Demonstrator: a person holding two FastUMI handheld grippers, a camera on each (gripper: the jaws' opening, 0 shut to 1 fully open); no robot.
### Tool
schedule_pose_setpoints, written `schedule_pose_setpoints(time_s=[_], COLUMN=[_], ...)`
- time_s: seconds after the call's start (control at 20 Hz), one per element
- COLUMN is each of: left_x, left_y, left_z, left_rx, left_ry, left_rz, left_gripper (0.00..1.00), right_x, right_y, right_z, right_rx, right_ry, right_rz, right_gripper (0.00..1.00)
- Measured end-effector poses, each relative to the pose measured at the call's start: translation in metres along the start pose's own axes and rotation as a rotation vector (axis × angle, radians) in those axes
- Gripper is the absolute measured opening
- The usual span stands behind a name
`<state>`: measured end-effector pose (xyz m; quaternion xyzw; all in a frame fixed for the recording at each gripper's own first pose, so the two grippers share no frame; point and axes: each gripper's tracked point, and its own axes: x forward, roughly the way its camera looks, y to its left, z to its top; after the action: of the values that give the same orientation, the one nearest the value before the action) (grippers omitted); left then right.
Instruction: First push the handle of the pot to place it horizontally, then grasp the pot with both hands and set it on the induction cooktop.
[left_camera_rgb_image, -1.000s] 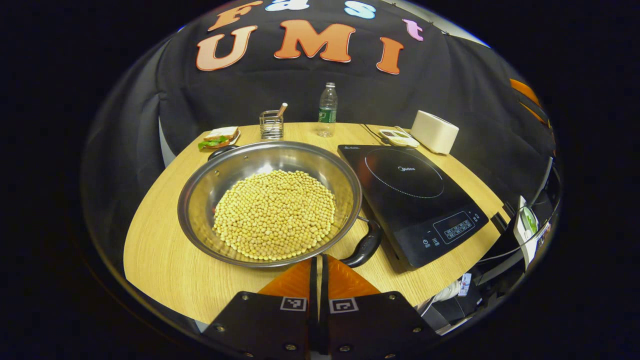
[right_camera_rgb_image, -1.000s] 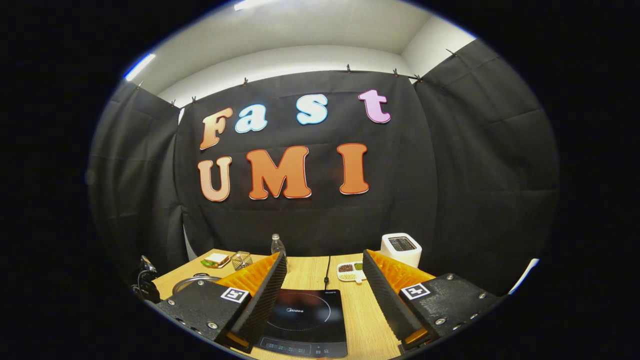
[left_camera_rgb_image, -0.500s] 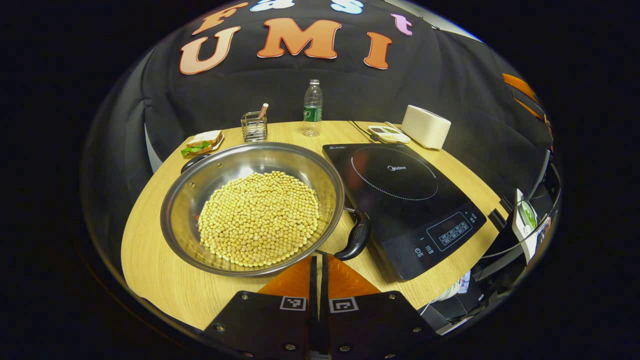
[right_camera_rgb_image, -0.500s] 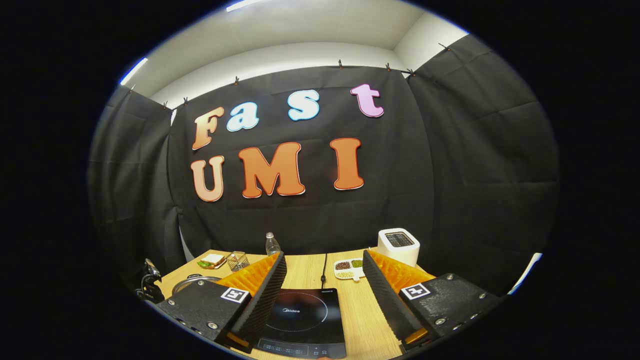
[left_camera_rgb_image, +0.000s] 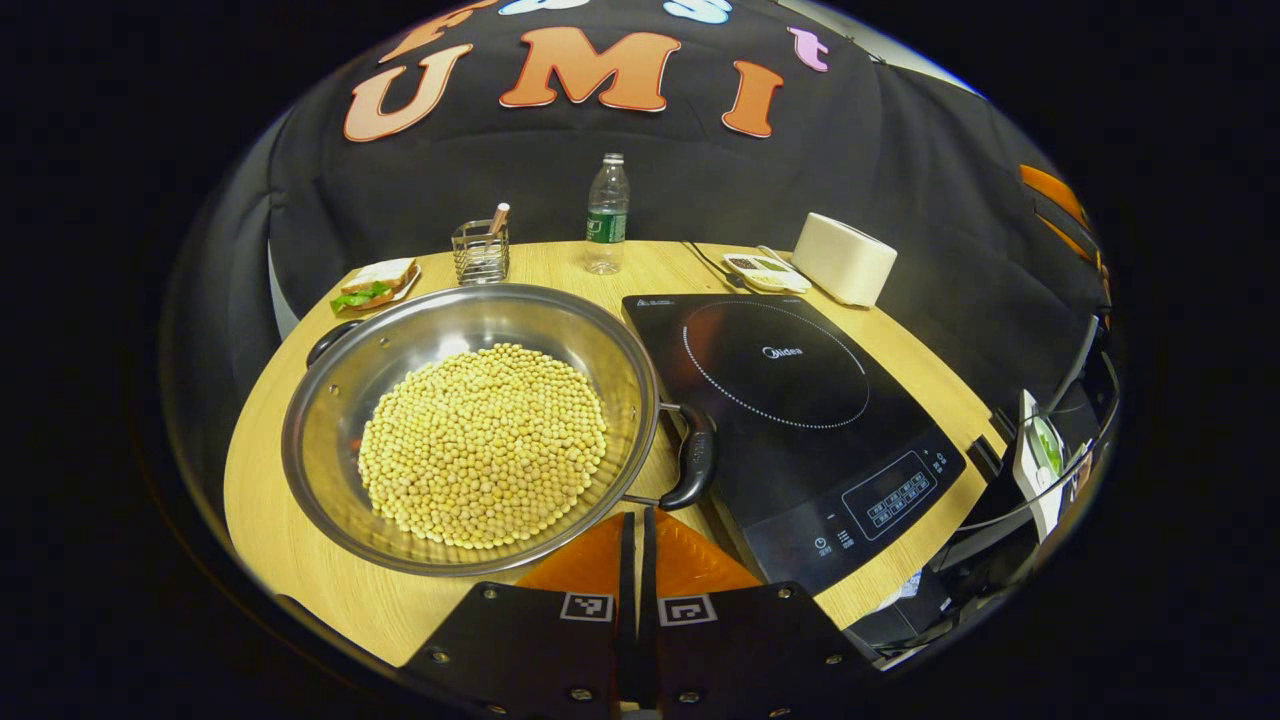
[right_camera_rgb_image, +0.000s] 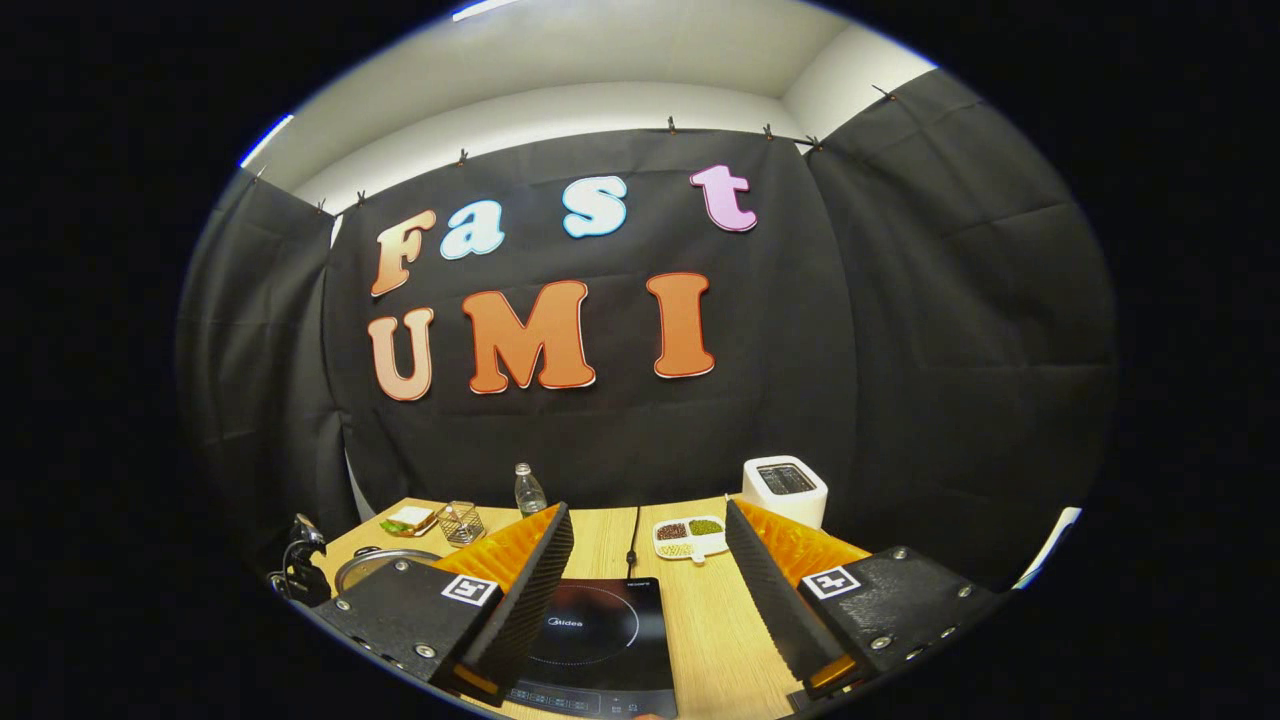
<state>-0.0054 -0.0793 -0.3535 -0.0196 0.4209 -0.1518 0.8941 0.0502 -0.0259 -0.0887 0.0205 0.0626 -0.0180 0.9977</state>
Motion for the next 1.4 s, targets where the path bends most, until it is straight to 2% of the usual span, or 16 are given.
schedule_pose_setpoints(time_s=[0.5,0.95,1.15,1.4], left_x=[0.027,0.047,0.057,0.055], left_y=[-0.014,-0.012,-0.011,-0.005], left_z=[0.015,0.038,0.052,0.076], left_rx=[-0.014,-0.011,-0.010,0.005], left_ry=[0.030,0.014,0.005,-0.063], left_rz=[-0.044,-0.046,-0.043,-0.038], left_gripper=[0.02,0.02,0.02,0.02], right_x=[0.015,0.031,0.034,0.033], right_y=[-0.019,-0.033,-0.032,-0.019], right_z=[-0.012,-0.030,-0.034,-0.043], right_rx=[0.007,0.017,0.013,0.013], right_ry=[0.023,0.061,0.069,0.091], right_rz=[-0.032,-0.064,-0.075,-0.074], right_gripper=[0.95,0.95,0.95,0.95])
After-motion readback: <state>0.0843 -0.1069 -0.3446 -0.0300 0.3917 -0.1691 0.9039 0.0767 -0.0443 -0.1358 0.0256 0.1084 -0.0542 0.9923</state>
